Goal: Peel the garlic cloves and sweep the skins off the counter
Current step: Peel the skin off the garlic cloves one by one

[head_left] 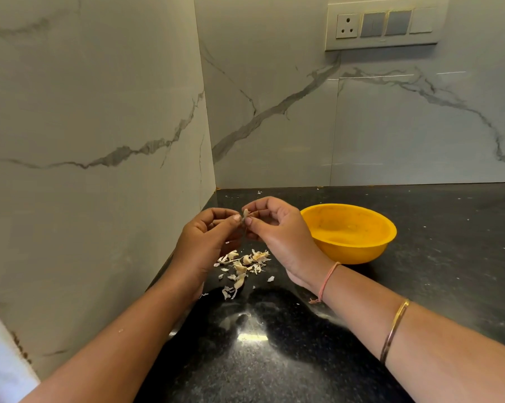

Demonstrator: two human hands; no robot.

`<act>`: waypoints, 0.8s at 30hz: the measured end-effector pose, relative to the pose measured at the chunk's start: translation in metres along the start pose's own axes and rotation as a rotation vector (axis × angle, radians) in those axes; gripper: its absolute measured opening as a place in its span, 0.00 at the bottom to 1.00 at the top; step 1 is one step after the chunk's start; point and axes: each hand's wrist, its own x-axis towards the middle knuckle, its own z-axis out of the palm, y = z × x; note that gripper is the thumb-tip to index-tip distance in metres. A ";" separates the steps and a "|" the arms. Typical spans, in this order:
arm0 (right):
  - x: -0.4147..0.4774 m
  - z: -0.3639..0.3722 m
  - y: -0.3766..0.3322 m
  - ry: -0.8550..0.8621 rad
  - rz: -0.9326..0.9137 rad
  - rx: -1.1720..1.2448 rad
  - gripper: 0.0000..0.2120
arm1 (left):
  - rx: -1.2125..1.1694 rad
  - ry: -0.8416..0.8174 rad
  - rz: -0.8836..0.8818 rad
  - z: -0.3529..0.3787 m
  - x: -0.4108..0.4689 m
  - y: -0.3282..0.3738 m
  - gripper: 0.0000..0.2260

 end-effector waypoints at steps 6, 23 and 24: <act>-0.001 0.000 0.000 -0.043 0.035 0.027 0.07 | -0.116 -0.090 -0.097 0.000 -0.001 0.003 0.03; -0.002 0.005 0.000 -0.028 0.010 0.014 0.07 | -0.168 -0.031 -0.109 0.001 0.001 0.003 0.07; -0.003 0.006 0.000 -0.019 -0.001 0.005 0.07 | -0.145 -0.030 -0.102 0.001 0.001 0.002 0.08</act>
